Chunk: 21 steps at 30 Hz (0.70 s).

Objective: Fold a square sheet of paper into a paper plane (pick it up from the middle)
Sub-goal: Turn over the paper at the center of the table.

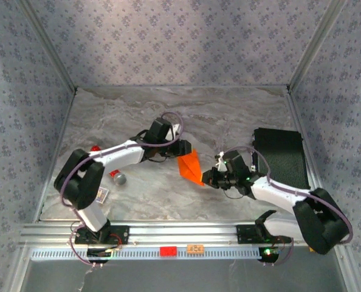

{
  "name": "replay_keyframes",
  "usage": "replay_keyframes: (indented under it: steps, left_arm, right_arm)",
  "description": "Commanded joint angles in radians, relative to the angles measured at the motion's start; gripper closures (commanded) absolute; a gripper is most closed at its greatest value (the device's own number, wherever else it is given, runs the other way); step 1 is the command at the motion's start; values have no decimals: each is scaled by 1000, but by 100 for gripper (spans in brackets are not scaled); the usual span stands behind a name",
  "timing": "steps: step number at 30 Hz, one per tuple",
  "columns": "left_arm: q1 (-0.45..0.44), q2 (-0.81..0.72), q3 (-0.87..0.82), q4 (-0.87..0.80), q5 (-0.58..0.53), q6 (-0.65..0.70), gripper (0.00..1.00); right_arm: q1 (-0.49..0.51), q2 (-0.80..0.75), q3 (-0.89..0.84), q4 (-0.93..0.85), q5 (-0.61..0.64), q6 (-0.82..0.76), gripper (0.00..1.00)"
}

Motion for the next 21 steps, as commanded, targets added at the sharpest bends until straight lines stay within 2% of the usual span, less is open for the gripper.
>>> replay_keyframes:
  steps: [1, 6, 11, 17, 21]
  left_arm:
    - [11, -97, -44, -58, -120, 32, 60]
    - [26, -212, -105, -84, -230, 35, 57]
    - [52, -307, -161, -107, -327, 14, 56]
    - [96, -398, -208, -142, -395, -7, 52]
    - [113, -440, -223, -176, -441, -18, 50]
  right_arm:
    - [22, -86, 96, -237, 135, -141, 94]
    - [82, -145, 227, -469, 338, -272, 94]
    - [189, -100, 357, -672, 645, -321, 94]
    - [366, 77, 511, -916, 1060, -301, 94]
    - [447, 238, 602, -1028, 1186, -277, 96]
